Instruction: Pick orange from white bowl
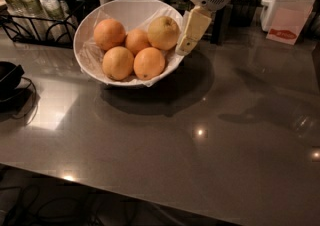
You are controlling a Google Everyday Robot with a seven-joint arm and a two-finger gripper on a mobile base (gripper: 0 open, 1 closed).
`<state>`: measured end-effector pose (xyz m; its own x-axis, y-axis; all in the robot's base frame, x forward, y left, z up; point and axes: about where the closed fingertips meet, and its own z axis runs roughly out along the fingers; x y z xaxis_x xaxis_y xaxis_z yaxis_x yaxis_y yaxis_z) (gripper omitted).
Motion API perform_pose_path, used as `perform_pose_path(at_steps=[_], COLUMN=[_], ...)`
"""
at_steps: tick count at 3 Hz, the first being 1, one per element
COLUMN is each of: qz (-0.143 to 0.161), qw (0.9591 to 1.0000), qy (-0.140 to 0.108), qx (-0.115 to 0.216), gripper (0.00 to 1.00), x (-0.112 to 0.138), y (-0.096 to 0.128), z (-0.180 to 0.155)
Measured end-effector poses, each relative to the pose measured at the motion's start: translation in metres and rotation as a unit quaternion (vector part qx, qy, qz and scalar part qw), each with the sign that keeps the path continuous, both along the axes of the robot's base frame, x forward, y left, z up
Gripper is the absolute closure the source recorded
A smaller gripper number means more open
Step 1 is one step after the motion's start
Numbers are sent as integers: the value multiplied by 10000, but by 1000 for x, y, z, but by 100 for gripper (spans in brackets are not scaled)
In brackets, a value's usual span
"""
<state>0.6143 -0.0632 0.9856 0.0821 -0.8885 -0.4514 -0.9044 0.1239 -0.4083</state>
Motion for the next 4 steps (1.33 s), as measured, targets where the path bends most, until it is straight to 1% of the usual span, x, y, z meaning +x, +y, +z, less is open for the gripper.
perform_pose_path(at_steps=[1, 2, 3, 4], qz=[0, 0, 74, 113], qw=[10000, 10000, 10000, 9999], qy=[0, 0, -16, 26], qx=[0, 0, 6, 25], gripper=[14, 26, 22, 20], x=[0, 0, 8, 29], y=[0, 0, 4, 5], z=[0, 0, -2, -11])
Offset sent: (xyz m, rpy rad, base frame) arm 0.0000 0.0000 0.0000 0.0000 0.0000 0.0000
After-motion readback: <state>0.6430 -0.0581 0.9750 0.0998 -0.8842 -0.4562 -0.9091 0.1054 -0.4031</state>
